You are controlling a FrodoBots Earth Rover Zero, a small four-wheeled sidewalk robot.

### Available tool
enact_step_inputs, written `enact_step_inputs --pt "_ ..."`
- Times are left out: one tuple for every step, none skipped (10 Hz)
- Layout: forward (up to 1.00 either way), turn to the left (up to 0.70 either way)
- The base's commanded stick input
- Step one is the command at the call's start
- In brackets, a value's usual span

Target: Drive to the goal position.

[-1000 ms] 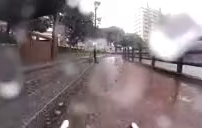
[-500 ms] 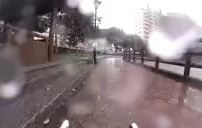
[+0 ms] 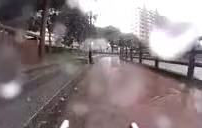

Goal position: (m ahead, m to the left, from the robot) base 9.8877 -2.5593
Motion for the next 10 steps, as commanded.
enact_step_inputs --pt "0.7 -0.07" --pt "0.7 -0.23" --pt "0.7 -0.09" --pt "0.7 0.0" --pt "0.7 0.0" --pt "0.7 0.0" --pt "0.7 0.0" --pt "0.7 0.0" --pt "0.7 0.0" --pt "0.7 0.0"
